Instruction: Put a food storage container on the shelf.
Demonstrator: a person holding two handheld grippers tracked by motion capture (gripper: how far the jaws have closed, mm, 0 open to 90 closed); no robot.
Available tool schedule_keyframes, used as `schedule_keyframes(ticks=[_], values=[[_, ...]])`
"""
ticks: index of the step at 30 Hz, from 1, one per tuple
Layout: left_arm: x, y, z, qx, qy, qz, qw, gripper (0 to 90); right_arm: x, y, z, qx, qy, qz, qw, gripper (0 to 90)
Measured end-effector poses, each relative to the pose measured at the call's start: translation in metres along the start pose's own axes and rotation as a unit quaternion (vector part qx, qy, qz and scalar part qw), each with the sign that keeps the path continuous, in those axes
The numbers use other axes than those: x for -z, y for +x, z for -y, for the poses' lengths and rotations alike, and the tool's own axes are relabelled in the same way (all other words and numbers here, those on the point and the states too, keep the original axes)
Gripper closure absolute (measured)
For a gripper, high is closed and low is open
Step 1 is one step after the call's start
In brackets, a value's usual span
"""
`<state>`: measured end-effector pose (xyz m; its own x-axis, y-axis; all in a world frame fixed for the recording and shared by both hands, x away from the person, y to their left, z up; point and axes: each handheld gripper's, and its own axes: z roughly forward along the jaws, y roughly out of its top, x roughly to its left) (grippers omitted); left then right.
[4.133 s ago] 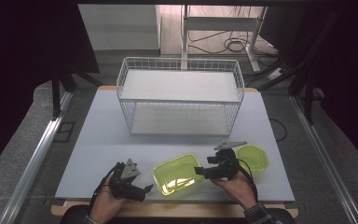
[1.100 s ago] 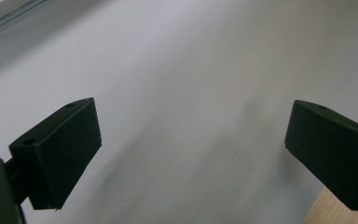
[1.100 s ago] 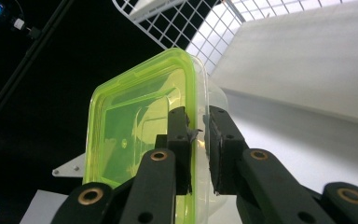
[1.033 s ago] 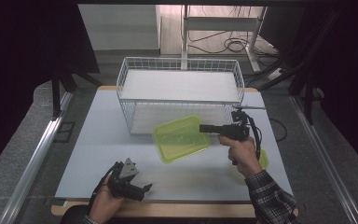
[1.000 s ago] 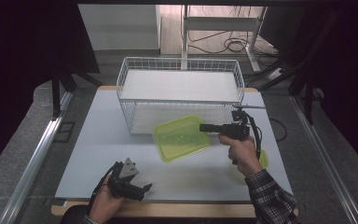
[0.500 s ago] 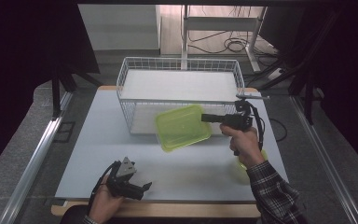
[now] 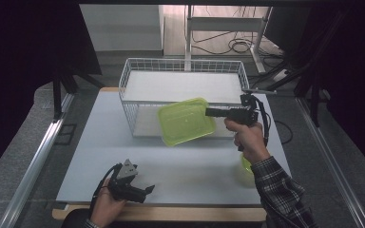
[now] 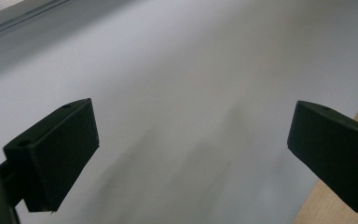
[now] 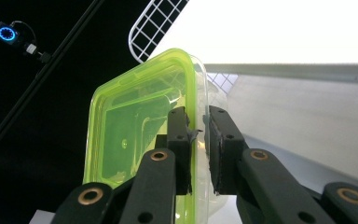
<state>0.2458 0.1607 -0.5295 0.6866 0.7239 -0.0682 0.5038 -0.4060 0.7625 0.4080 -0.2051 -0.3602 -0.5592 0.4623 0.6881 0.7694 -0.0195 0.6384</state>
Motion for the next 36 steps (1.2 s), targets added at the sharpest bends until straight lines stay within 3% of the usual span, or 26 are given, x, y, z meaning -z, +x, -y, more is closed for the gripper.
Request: schedule_keyframes(ticks=[5, 11, 27, 36], values=[[0.001, 0.001, 0.000, 0.009, -0.007, 0.009, 0.9999, 1.3, 0.001, 0.002, -0.008, 0.004, -0.006, 0.003, 1.0000, 79.9], [0.001, 0.001, 0.000, 0.006, -0.010, 0.007, 0.9999, 1.1, 0.000, 0.005, -0.020, 0.003, -0.019, 0.006, 0.9998, 79.9], [0.000, 0.000, 0.001, -0.005, -0.007, 0.004, 1.0000, 1.1, -0.009, 0.008, -0.054, 0.003, -0.053, 0.037, 0.9979, 79.9], [-0.001, 0.000, 0.001, -0.011, 0.000, 0.002, 0.9999, 1.0, -0.019, 0.008, -0.075, 0.002, -0.078, 0.066, 0.9947, 79.9]])
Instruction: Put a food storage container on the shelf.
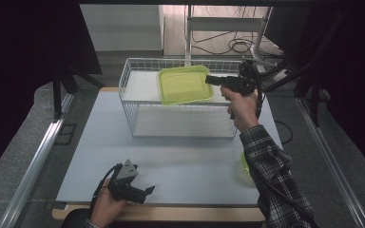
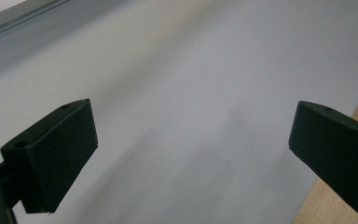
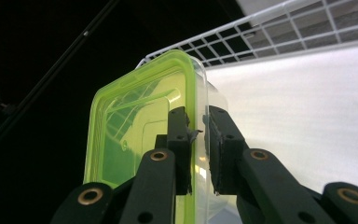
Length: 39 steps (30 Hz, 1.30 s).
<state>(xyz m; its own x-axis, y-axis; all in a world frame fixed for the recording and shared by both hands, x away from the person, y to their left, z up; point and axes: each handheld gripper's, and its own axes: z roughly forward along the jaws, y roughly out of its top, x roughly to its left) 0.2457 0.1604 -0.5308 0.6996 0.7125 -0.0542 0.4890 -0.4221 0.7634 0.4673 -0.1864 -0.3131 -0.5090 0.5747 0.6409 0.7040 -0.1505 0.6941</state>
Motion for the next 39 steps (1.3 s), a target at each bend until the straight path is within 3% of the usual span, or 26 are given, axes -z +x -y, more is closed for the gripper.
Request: schedule_keyframes(ticks=[13, 21, 28, 39], values=[[0.000, 0.000, 0.000, -0.001, -0.001, 0.002, 1.0000, 1.0, -0.017, -0.005, -0.010, 0.011, -0.016, 0.051, 0.9985, 79.8], [0.000, 0.000, 0.000, -0.001, 0.000, 0.002, 1.0000, 1.1, -0.021, -0.016, -0.008, -0.009, -0.023, 0.047, 0.9986, 79.5], [0.000, 0.000, 0.001, -0.002, 0.002, 0.003, 1.0000, 1.1, -0.022, -0.010, -0.007, 0.026, -0.016, 0.079, 0.9964, 76.2], [-0.001, -0.001, 0.001, -0.008, 0.008, 0.004, 0.9999, 1.0, -0.027, -0.011, -0.006, 0.039, -0.006, 0.104, 0.9938, 70.5]])
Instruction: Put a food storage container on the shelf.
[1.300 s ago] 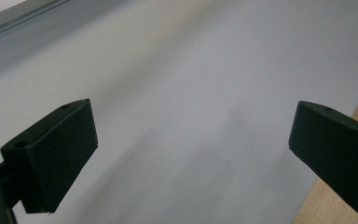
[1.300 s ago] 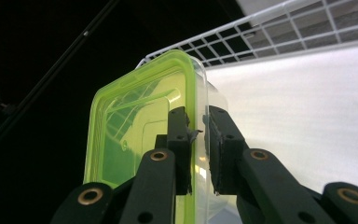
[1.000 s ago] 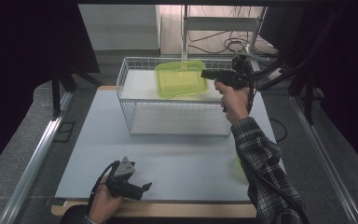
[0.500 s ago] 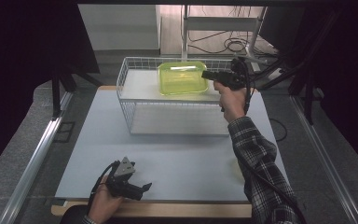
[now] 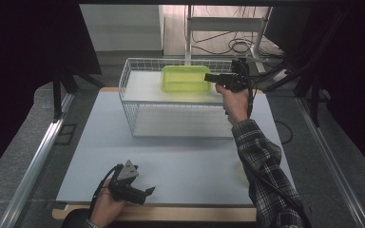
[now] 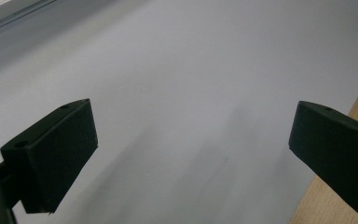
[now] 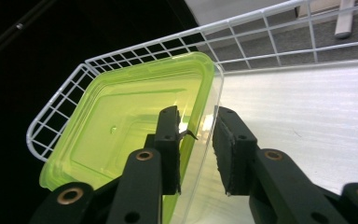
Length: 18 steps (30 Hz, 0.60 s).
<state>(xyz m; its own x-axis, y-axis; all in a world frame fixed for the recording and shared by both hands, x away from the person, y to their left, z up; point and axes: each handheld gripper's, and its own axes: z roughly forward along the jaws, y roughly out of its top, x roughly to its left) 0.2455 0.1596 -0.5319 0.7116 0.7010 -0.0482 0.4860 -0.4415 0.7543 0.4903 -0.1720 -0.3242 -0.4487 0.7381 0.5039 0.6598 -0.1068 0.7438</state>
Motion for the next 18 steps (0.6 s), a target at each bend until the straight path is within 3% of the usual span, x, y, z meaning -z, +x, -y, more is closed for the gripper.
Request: schedule_keyframes(ticks=[8, 13, 15, 18], values=[[-0.0009, -0.0009, 0.0002, -0.005, 0.004, 0.000, 1.0000, 1.0, -0.0041, -0.0008, 0.0007, 0.007, 0.004, 0.008, 0.9999, 66.8], [-0.0008, -0.0011, 0.0001, -0.006, 0.004, 0.000, 1.0000, 1.0, -0.0039, 0.0005, -0.0005, 0.018, 0.008, 0.020, 0.9996, 57.9], [-0.0007, -0.0009, 0.0001, -0.005, 0.003, -0.001, 1.0000, 1.0, -0.0038, 0.0010, -0.0009, 0.019, 0.007, 0.014, 0.9997, 49.9], [-0.0006, -0.0009, 0.0001, -0.005, 0.003, -0.001, 1.0000, 1.0, -0.0038, 0.0021, -0.0012, 0.024, 0.011, 0.009, 0.9996, 45.5]])
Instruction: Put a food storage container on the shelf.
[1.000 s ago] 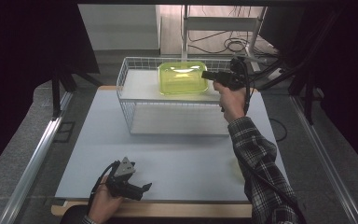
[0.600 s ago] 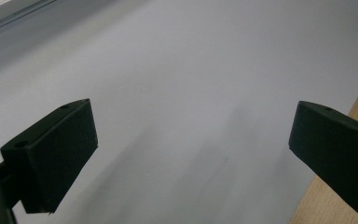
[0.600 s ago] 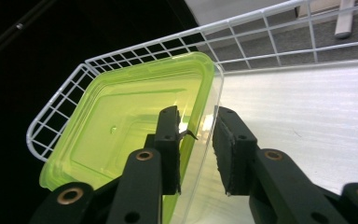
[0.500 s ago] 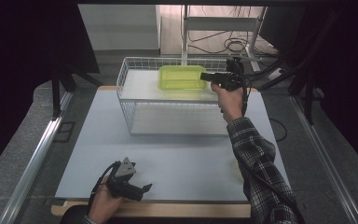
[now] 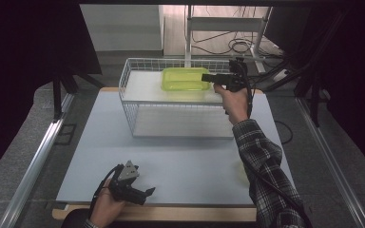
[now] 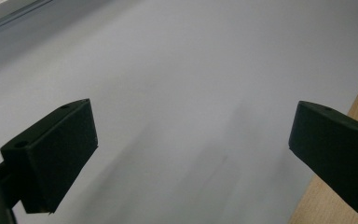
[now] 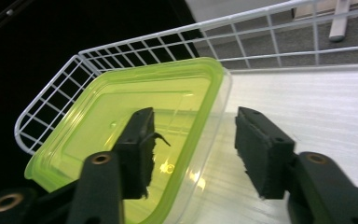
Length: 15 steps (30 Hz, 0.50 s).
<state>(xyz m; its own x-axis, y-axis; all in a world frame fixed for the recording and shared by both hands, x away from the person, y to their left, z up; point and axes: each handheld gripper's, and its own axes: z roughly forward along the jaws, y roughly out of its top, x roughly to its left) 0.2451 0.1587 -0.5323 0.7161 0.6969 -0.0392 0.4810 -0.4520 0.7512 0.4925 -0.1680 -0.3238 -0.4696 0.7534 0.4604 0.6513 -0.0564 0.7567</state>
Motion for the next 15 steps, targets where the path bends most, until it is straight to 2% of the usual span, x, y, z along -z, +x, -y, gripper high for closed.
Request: schedule_keyframes(ticks=[3, 11, 14, 15], values=[[0.000, 0.000, 0.000, 0.000, -0.001, 0.000, 1.0000, 1.0, 0.002, 0.004, 0.000, 0.019, 0.005, -0.007, 0.9998, 38.4], [0.002, 0.000, 0.000, 0.003, -0.009, 0.005, 0.9999, 1.2, 0.007, 0.012, 0.004, 0.049, 0.013, -0.017, 0.9985, 29.6], [0.002, 0.001, 0.000, 0.006, -0.014, 0.006, 0.9999, 1.2, 0.010, 0.013, 0.007, 0.064, 0.014, -0.019, 0.9977, 26.9], [0.003, 0.002, 0.000, 0.015, -0.017, 0.011, 0.9997, 1.2, 0.012, 0.012, 0.010, 0.072, 0.014, -0.019, 0.9971, 24.4]])
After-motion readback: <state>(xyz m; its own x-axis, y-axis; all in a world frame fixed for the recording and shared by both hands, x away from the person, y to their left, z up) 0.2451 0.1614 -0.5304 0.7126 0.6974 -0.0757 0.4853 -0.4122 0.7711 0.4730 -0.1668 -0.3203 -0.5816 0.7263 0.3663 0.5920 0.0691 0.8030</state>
